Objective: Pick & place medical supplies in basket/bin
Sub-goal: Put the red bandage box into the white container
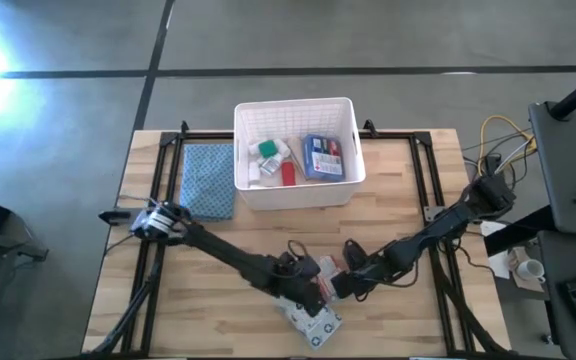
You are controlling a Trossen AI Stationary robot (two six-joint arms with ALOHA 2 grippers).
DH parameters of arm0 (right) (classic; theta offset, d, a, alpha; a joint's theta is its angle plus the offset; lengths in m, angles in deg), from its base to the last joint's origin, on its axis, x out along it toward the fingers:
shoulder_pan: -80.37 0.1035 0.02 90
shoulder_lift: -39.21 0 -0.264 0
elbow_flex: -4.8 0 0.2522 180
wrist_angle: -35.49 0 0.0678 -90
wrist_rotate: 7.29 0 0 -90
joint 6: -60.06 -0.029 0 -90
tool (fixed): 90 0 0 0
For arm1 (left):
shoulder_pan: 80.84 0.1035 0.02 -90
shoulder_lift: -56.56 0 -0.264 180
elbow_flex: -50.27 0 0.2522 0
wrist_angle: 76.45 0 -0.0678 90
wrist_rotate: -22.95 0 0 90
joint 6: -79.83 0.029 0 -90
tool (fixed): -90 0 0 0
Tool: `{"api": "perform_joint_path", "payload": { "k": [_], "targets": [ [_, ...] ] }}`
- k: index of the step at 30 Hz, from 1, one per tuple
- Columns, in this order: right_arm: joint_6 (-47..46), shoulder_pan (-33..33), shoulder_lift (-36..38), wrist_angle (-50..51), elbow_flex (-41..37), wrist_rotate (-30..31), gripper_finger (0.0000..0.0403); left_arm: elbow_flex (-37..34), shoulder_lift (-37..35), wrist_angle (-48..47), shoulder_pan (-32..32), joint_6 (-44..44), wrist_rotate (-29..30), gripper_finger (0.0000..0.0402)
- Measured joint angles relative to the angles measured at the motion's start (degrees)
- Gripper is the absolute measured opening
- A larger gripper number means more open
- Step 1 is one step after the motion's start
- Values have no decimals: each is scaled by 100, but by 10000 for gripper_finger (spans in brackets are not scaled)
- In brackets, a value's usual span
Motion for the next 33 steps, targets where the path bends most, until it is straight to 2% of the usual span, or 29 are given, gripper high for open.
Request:
{"api": "perform_joint_path", "payload": {
  "k": [5,12,22,29,33],
  "targets": [
    [117,7,-160,-525,-5,15,205,614,458,-1241,118,89,-246,281],
    [227,-6,-205,-611,32,225,205,321,469,-748,293,-10,-656,281],
    [566,-85,-208,-829,28,328,205,174,482,-599,509,308,-855,281],
    [1282,-104,-110,-1059,23,243,205,167,482,-473,499,591,-879,281],
    [1795,-162,-85,-1607,21,-132,205,127,482,-492,491,638,-879,281]
  ]
}}
